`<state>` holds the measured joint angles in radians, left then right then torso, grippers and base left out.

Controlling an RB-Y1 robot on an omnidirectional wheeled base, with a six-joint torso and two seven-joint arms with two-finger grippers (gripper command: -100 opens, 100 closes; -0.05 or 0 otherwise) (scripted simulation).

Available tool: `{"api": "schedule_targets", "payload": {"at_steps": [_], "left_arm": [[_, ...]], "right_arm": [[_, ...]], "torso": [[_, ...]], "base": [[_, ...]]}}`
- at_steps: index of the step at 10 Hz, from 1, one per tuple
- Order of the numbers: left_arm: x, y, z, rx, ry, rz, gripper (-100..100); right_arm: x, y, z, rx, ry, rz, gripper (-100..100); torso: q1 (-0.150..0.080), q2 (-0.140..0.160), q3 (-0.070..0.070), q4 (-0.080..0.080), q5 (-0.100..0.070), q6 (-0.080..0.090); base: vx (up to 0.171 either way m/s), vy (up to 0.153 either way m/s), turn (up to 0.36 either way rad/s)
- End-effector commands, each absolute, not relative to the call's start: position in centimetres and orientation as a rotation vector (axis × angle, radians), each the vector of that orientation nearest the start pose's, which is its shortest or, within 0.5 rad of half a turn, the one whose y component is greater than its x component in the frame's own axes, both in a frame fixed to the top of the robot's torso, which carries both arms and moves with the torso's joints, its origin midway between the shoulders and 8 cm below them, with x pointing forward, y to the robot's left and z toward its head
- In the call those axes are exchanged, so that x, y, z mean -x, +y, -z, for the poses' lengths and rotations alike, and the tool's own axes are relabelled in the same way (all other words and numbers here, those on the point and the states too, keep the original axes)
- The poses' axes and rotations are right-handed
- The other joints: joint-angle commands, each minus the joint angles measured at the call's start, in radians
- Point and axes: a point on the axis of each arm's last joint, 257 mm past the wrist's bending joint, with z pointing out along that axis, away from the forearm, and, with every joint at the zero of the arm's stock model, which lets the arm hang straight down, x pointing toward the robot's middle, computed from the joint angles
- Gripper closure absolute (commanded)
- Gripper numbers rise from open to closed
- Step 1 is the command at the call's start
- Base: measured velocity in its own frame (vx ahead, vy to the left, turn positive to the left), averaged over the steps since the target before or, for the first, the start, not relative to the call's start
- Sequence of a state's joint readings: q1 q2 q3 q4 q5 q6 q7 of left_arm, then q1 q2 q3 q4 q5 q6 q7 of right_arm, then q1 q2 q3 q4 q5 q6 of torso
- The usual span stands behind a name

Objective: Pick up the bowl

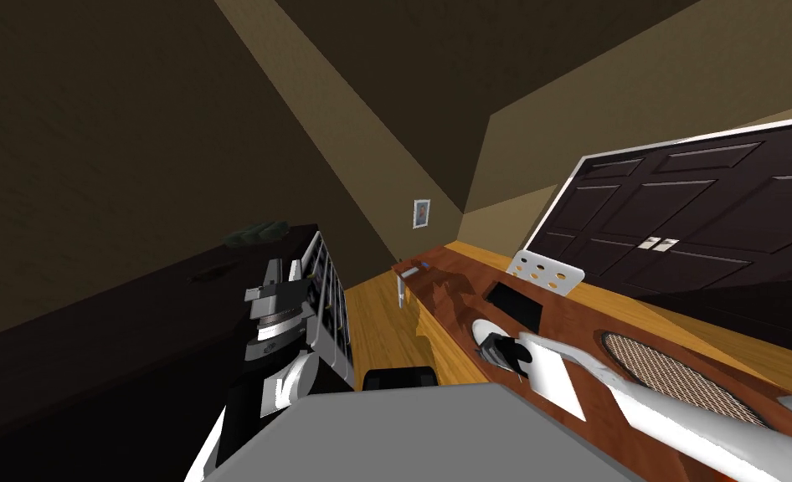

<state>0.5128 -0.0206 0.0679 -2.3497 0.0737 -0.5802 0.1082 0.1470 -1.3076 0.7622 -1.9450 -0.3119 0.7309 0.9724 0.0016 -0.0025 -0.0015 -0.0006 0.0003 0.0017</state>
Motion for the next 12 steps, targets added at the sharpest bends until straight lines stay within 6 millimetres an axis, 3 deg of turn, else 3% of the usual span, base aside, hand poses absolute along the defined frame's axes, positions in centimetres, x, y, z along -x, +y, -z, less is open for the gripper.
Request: {"api": "schedule_targets", "payload": {"at_steps": [1,2,3,4,8,9,12], "left_arm": [[-30.6,30.6,-6.6,0.621,0.425,1.405,0],[-30.6,30.6,-6.6,0.621,0.425,1.405,0],[-30.6,30.6,-6.6,0.621,0.425,1.405,0],[-30.6,30.6,-6.6,0.621,0.425,1.405,0],[-30.6,30.6,-6.6,0.621,0.425,1.405,0],[-30.6,30.6,-6.6,0.621,0.425,1.405,0],[-30.6,30.6,-6.6,0.621,0.425,1.405,0]], "right_arm": [[-23.5,-41.7,43.6,0.623,2.752,0.307,-100],[-24.4,-41.9,43.1,0.618,2.724,0.309,-100],[-24.2,-41.9,43.3,0.619,2.729,0.309,0],[-24.0,-42.2,44.1,0.602,2.733,0.312,-100],[-23.7,-42.3,45.2,0.584,2.739,0.315,-100],[-23.6,-42.3,45.3,0.583,2.739,0.315,100],[-23.7,-42.3,45.3,0.581,2.739,0.314,100]], "torso": [[0.0,0.0,0.0,0.0,0.0,0.0],[0.0,0.0,0.0,0.0,0.0,0.0],[-0.001,0.002,0.001,0.0,0.0,0.0],[-0.001,0.003,0.002,0.001,0.0,0.0],[-0.002,0.003,0.002,0.001,-0.001,0.0],[-0.002,0.003,0.002,0.001,0.0,0.0],[-0.002,0.003,0.002,0.001,0.0,-0.001]], "base": [[0.048,0.017,0.002],[0.021,0.007,-0.004],[0.0,0.0,0.0],[0.009,-0.006,0.079],[0.008,-0.012,0.061],[0.0,0.0,0.0],[0.0,0.0,0.0]]}}
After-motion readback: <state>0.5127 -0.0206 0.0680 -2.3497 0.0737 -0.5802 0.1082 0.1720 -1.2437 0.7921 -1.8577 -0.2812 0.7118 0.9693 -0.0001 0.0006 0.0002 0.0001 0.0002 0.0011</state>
